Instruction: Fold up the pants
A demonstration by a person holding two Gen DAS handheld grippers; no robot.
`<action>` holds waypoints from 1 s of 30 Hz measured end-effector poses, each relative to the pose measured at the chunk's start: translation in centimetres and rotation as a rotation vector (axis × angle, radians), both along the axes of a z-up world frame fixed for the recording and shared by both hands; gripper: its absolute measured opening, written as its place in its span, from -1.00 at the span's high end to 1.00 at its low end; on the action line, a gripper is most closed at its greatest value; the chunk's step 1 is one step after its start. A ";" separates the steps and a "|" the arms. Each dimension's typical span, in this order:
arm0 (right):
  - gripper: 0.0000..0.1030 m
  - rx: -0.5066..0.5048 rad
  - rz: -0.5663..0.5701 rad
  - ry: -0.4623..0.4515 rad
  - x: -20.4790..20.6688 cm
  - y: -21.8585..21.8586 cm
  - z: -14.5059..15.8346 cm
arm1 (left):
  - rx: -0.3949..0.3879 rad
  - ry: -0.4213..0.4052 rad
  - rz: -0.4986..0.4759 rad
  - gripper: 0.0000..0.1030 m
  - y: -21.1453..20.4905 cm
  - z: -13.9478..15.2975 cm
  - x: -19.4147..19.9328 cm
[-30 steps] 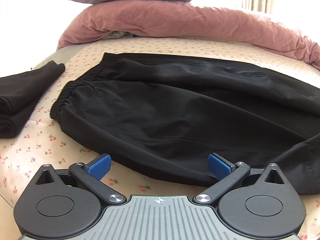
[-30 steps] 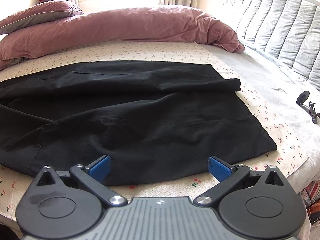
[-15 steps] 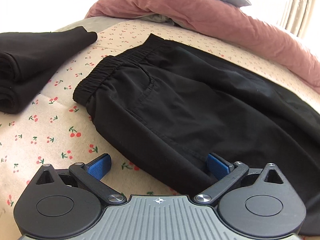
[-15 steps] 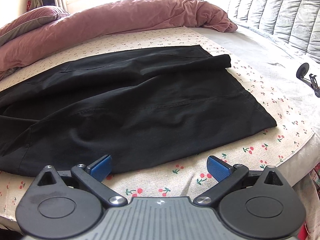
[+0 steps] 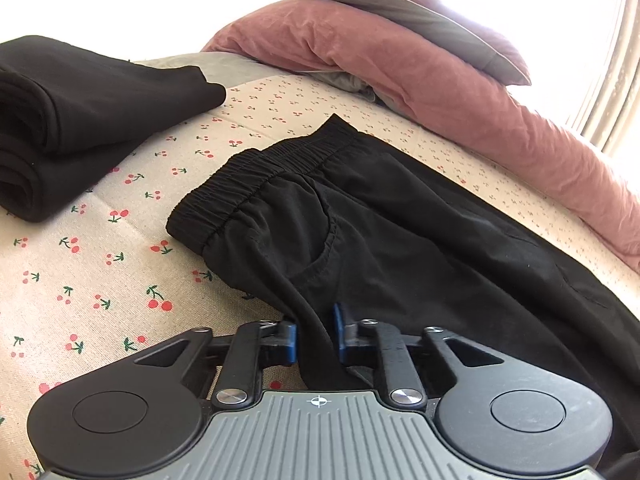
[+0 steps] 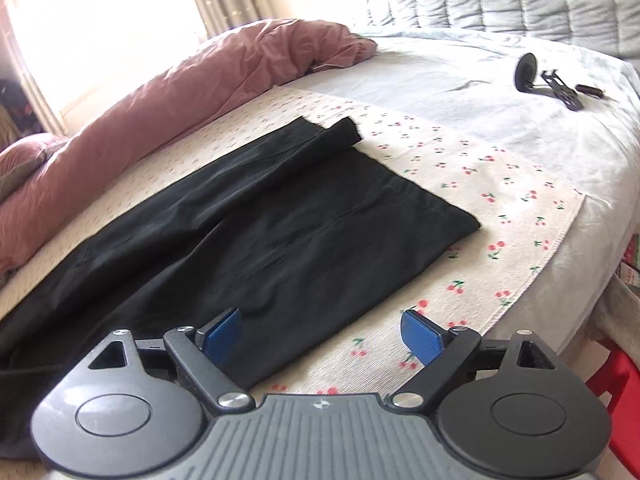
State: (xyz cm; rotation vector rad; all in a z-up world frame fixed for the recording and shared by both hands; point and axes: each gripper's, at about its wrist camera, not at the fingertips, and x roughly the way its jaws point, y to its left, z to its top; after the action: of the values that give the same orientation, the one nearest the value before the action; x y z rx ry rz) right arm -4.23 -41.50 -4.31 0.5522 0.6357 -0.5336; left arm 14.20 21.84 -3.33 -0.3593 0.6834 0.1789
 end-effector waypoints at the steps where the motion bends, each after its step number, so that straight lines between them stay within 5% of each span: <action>1: -0.53 0.020 -0.036 -0.006 -0.2 -0.9 -0.1 | 0.001 -0.001 0.004 0.79 0.0 0.1 -0.1; 9: 0.04 0.062 -0.172 0.022 1.0 -6.0 -2.5 | 0.062 0.032 -0.005 0.85 -0.4 0.9 -1.2; 11: 0.99 0.048 -0.147 0.029 1.6 -6.3 -2.7 | 0.070 0.042 -0.013 0.86 -0.3 1.1 -1.7; 18: 0.99 -0.045 -0.144 -0.044 -1.0 -5.3 0.8 | 0.126 0.071 -0.096 0.85 0.2 2.7 -3.8; 25: 0.99 -0.071 -0.164 0.087 -2.1 -6.1 0.9 | 0.175 0.199 -0.202 0.79 -0.3 1.8 -5.3; 30: 0.94 -0.052 -0.148 0.206 -1.2 -6.5 -1.1 | 0.225 0.235 -0.209 0.55 -0.4 2.0 -5.9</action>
State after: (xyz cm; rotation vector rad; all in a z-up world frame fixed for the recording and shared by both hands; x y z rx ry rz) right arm -5.39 -48.03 -5.41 0.5012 0.7777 -0.7508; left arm 8.29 21.41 -1.29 -0.0489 0.9179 0.0981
